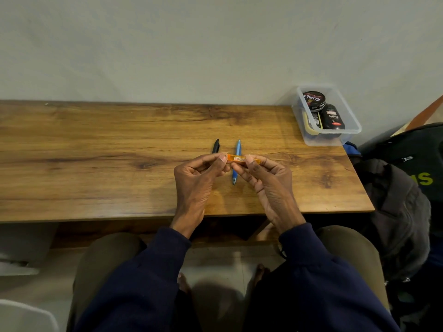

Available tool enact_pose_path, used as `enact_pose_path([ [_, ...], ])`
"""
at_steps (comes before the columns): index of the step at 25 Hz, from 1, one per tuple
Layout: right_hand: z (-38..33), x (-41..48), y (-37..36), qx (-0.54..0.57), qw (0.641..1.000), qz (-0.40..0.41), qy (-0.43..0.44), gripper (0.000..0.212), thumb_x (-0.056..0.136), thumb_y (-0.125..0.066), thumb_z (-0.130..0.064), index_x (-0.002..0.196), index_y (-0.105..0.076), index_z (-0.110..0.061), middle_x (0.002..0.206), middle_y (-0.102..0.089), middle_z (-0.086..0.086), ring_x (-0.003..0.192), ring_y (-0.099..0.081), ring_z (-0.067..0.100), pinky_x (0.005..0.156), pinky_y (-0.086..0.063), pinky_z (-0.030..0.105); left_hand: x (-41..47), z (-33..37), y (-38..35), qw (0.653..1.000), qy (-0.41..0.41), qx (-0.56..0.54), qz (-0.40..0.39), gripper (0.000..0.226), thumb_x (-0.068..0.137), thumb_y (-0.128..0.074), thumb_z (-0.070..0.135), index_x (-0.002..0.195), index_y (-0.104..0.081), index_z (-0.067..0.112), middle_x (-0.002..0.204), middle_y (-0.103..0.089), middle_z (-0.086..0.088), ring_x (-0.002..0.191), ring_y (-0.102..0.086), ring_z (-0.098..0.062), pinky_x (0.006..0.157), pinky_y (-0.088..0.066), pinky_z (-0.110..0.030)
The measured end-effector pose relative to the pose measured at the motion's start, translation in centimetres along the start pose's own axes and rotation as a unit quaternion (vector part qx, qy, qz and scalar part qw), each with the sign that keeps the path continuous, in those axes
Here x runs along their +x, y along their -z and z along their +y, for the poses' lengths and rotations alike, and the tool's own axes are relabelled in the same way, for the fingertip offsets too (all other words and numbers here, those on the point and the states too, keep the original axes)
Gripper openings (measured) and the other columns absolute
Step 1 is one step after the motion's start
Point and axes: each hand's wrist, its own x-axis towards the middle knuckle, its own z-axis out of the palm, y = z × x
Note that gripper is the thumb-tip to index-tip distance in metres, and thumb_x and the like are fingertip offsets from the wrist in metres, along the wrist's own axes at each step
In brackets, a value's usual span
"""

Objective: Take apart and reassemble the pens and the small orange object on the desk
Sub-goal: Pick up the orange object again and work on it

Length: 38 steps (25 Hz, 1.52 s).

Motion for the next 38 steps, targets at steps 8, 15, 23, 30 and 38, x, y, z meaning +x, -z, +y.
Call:
enact_pose_path([
  [8,0.0,-0.3,-0.4,-0.005,1.000,0.015,0.002,0.024,0.090,-0.071,-0.008,0.110,-0.069,0.005,0.114,-0.074,0.026,0.102,-0.076,0.030,0.083,-0.063,0.030,0.0,-0.4,0.3,1.000,-0.003,-0.002,0.009,0.019,0.092,-0.077,0.013,0.109,-0.078,0.006,0.091,-0.081,-0.011,0.083,-0.077,-0.019,0.074,-0.059,-0.022],
  [15,0.1,-0.2,-0.3,0.010,1.000,-0.006,-0.003,0.020,0.097,-0.066,-0.008,0.112,-0.069,0.004,0.113,-0.073,0.030,0.106,-0.074,0.037,0.085,-0.062,0.031,0.2,0.2,0.3,0.991,0.078,-0.110,0.016,0.013,0.095,-0.072,0.013,0.104,-0.078,0.006,0.104,-0.080,-0.016,0.095,-0.077,-0.022,0.082,-0.060,-0.026],
  [23,0.6,-0.5,-1.0,-0.157,0.985,-0.072,0.002,0.026,0.085,-0.080,-0.028,0.106,-0.079,-0.012,0.104,-0.078,0.015,0.090,-0.071,0.023,0.082,-0.059,0.034,0.1,2.1,0.5,0.891,0.241,-0.382,-0.046,0.020,0.109,-0.043,0.020,0.102,-0.060,0.012,0.133,-0.068,-0.021,0.129,-0.064,-0.034,0.113,-0.046,-0.047],
  [30,-0.2,-0.7,-2.0,-0.395,0.905,-0.143,0.076,0.008,0.092,-0.076,-0.017,0.098,-0.079,-0.013,0.094,-0.079,-0.002,0.091,-0.073,0.012,0.082,-0.058,0.027,0.2,2.7,0.8,0.870,0.240,-0.425,-0.069,0.029,0.111,-0.035,0.026,0.098,-0.058,0.014,0.131,-0.065,-0.015,0.138,-0.056,-0.033,0.118,-0.040,-0.054],
  [38,-1.8,-1.2,-3.2,-0.496,0.835,-0.175,0.162,0.007,0.093,-0.075,-0.013,0.099,-0.077,-0.014,0.095,-0.075,-0.011,0.091,-0.070,0.003,0.078,-0.052,0.013,0.1,2.8,0.7,0.866,0.248,-0.430,-0.059,0.029,0.110,-0.033,0.025,0.098,-0.057,0.014,0.130,-0.062,-0.014,0.142,-0.051,-0.033,0.103,-0.051,-0.049],
])
